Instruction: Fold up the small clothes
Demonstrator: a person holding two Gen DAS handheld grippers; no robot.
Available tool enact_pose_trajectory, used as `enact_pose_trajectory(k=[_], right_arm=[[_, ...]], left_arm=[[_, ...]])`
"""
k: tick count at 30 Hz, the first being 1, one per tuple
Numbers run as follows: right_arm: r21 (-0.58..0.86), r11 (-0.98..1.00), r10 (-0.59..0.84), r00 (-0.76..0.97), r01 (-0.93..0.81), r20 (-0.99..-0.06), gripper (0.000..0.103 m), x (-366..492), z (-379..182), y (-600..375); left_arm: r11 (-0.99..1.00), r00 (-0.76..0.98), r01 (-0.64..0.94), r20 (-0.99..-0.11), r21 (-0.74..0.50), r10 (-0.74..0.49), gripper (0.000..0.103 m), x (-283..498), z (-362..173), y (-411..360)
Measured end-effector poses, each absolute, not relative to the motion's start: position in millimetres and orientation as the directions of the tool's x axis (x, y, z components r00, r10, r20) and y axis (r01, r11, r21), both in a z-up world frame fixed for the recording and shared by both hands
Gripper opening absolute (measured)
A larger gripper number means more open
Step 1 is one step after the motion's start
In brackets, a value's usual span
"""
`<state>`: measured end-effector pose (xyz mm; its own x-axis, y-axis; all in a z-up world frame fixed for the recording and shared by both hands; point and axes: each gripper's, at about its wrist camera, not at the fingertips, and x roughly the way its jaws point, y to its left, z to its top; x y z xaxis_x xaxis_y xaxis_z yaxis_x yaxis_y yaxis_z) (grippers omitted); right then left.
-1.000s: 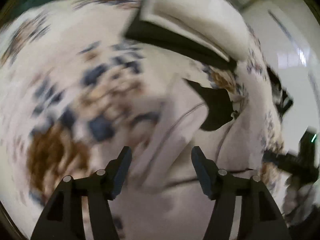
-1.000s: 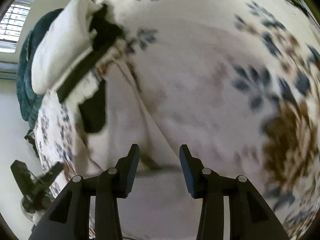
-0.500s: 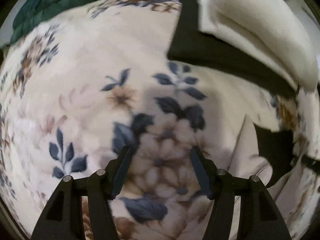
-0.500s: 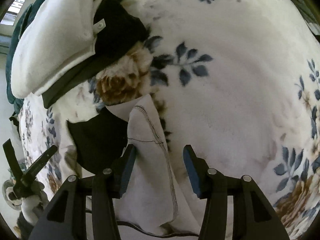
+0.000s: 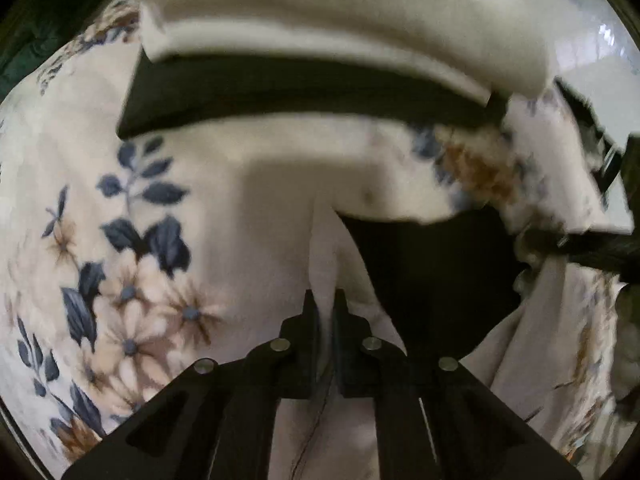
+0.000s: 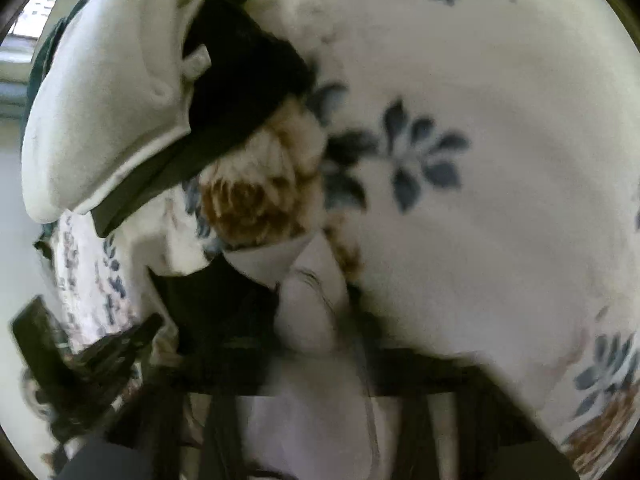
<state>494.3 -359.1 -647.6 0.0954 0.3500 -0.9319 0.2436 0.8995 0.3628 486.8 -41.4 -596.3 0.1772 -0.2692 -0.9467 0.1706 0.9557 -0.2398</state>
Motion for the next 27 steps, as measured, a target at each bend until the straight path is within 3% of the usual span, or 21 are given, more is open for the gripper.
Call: enact_pose_trajectory(k=[9,14,19,22,24,27], right_arm=[[0.466,0.873,0.421,0.261,0.143,-0.869,0.009,429,-573,-367],[0.524,0.848,0.480,0.302,0.082,-0.824,0.009,348,-541,-369],[0.528,0.847,0.502,0.228,0.064,-0.834,0.009,265,-557,-372],[0.504,0.862,0.495,0.121,0.060,-0.861,0.014,227,-582,-371],[0.453,0.890,0.450,0.051,0.056,-0.891,0.023,207,-596,-372],[0.415,0.905,0.418,-0.016,0.094,-0.908,0.041,189,-606,-385]], left_arm=[[0.892,0.317,0.056,-0.839,-0.449,-0.442,0.005,424,-515,23],[0.844,0.333,0.022,-0.792,-0.536,-0.512,0.006,367,-509,14],[0.826,0.265,-0.052,-0.805,-0.561,-0.531,0.010,297,-530,24],[0.821,0.185,-0.151,-0.831,-0.551,-0.524,0.031,262,-553,36],[0.803,0.175,-0.222,-0.832,-0.554,-0.526,0.049,238,-557,50],[0.764,0.195,-0.310,-0.825,-0.566,-0.531,0.049,220,-553,72]])
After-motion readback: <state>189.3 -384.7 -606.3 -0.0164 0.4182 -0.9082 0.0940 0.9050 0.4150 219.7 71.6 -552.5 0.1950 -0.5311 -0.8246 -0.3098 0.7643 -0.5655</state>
